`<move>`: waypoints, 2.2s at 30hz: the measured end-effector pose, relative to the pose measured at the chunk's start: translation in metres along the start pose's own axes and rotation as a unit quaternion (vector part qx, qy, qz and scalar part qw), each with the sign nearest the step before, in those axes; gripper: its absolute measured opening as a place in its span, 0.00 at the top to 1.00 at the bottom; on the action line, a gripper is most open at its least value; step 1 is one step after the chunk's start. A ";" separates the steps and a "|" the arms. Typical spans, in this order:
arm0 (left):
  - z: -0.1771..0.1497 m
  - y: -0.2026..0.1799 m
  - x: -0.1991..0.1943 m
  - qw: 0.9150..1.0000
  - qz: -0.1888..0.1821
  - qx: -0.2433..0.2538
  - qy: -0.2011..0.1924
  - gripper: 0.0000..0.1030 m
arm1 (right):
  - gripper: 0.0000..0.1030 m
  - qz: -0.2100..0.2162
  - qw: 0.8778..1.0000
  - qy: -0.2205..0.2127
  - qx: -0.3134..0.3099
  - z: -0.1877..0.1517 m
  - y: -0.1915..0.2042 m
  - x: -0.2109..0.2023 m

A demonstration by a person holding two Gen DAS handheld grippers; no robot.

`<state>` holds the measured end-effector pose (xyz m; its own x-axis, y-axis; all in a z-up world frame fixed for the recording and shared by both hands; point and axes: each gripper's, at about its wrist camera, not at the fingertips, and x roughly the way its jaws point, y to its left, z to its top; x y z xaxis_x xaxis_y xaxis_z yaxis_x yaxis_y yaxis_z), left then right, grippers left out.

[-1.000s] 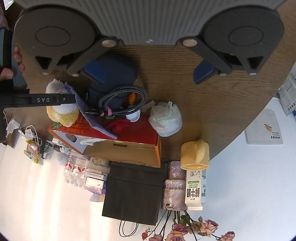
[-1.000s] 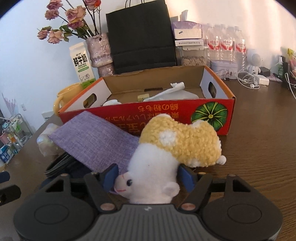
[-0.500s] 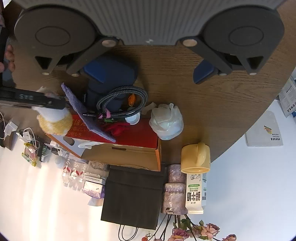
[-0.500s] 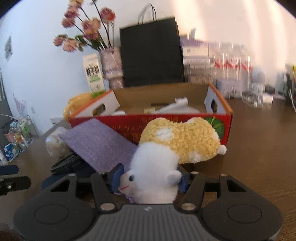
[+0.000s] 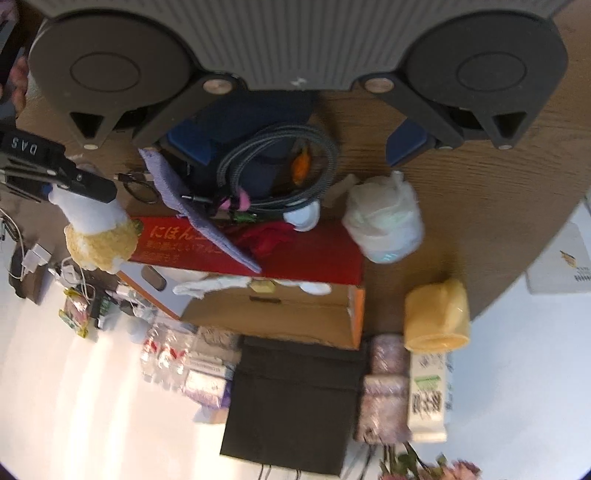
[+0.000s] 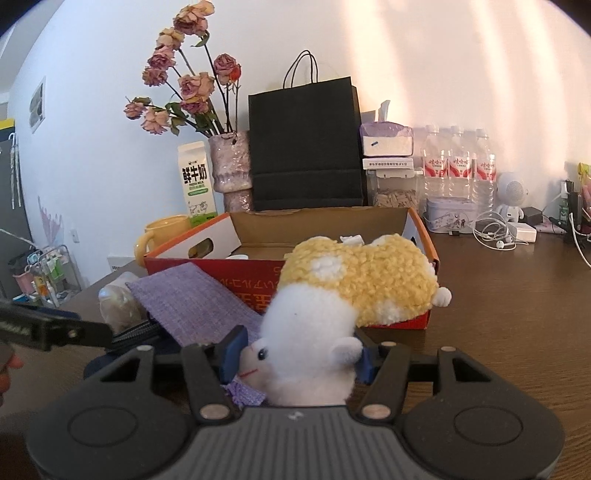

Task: Organize objects
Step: 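Close the right tool on the plush sheep while the left tool moves toward the braided cable, then grasp the braided black cable with pink strap using the left tool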

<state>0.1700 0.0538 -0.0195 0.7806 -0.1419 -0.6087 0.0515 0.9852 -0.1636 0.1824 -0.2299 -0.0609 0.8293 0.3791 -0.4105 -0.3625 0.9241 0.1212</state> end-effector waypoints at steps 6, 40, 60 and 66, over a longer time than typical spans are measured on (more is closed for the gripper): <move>0.014 -0.002 0.022 1.000 -0.001 -0.007 0.015 0.00 | 0.44 0.003 1.000 -0.001 0.002 -0.003 -0.001 0.001; 0.020 0.006 0.057 0.997 -0.030 -0.043 0.053 0.00 | 0.43 0.015 1.000 0.022 0.010 -0.007 -0.001 0.009; 0.017 0.001 0.064 0.998 -0.045 -0.030 0.035 0.06 | 0.31 -0.001 0.995 0.082 0.051 -0.009 -0.012 0.031; 0.015 0.001 0.061 0.998 -0.039 -0.035 0.020 0.13 | 0.26 -0.005 0.994 0.083 0.073 -0.009 -0.017 0.035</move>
<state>0.2270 0.0480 -0.0456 0.7499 -0.2235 -0.6227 0.0672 0.9621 -0.2643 0.2133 -0.2328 -0.0855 0.7462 0.3679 -0.5549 -0.2792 0.9295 0.2408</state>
